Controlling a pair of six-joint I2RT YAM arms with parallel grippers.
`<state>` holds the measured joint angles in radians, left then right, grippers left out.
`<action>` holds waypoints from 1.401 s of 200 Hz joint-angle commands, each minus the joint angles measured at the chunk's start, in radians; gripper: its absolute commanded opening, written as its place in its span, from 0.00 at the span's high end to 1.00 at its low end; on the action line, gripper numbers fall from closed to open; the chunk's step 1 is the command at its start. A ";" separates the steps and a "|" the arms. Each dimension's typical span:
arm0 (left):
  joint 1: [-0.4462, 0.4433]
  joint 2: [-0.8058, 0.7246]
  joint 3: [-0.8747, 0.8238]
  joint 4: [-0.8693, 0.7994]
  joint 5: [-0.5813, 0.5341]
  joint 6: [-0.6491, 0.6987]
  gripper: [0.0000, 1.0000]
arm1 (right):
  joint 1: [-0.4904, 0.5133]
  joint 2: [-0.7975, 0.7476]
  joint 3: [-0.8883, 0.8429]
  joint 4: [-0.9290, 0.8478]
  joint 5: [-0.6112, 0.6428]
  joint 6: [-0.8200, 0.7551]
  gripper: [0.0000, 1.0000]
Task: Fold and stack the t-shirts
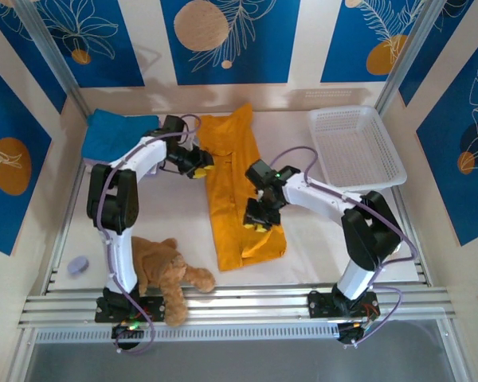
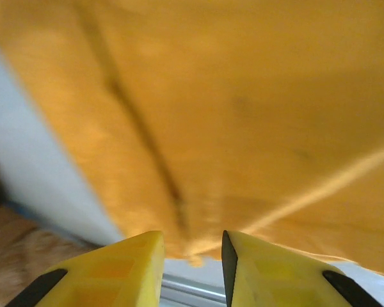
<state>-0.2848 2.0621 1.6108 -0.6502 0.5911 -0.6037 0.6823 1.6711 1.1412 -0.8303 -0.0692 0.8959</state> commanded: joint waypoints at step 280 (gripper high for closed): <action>-0.128 0.009 -0.202 0.116 -0.091 -0.022 0.57 | -0.175 -0.253 -0.387 0.006 0.102 -0.025 0.96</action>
<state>-0.4046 2.0586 1.4303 -0.5343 0.5331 -0.6369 0.5152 1.4132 0.7444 -0.7753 -0.0025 0.8639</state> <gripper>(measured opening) 0.432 0.077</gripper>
